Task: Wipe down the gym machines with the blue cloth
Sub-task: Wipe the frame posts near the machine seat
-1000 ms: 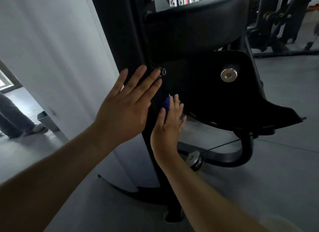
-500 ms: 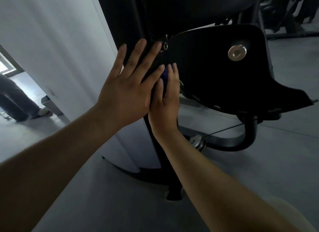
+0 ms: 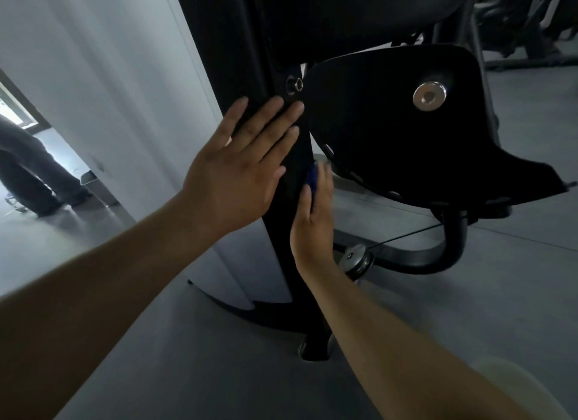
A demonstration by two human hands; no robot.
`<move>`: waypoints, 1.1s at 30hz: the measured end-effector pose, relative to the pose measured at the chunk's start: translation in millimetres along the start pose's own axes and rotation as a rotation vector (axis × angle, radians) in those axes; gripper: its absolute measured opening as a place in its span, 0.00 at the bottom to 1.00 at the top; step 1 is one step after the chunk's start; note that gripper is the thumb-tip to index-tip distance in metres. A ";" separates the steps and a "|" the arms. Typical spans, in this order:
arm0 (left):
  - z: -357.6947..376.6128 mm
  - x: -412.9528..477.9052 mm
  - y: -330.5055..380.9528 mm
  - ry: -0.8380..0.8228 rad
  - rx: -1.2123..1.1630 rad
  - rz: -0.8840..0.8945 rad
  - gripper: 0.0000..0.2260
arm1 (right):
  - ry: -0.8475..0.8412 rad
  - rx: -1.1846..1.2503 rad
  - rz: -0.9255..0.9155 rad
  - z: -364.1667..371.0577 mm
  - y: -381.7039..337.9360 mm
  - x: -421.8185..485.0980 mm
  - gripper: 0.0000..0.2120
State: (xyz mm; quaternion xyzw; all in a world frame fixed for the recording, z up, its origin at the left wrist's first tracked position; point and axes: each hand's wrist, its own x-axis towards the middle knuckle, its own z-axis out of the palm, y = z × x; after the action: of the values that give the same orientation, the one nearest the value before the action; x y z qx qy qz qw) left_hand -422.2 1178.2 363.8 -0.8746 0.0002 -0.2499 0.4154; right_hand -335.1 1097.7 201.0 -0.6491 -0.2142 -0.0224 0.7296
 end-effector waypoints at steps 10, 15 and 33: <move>9.6 -2.8 17.1 -0.060 0.025 0.042 0.28 | -0.037 0.190 0.019 -1.7 -44.5 6.0 0.25; 8.5 -3.7 9.8 -0.020 0.051 0.058 0.26 | -0.021 0.142 0.129 1.7 -7.7 -15.1 0.24; -14.0 -2.4 -13.4 0.012 -0.030 0.029 0.28 | -0.002 0.203 0.036 2.8 -78.6 46.6 0.24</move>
State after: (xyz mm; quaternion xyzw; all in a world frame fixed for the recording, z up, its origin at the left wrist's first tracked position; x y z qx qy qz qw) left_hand -433.2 1177.2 380.0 -0.8793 0.0192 -0.2489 0.4057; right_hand -318.1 1099.6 290.8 -0.5757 -0.2046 0.0132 0.7915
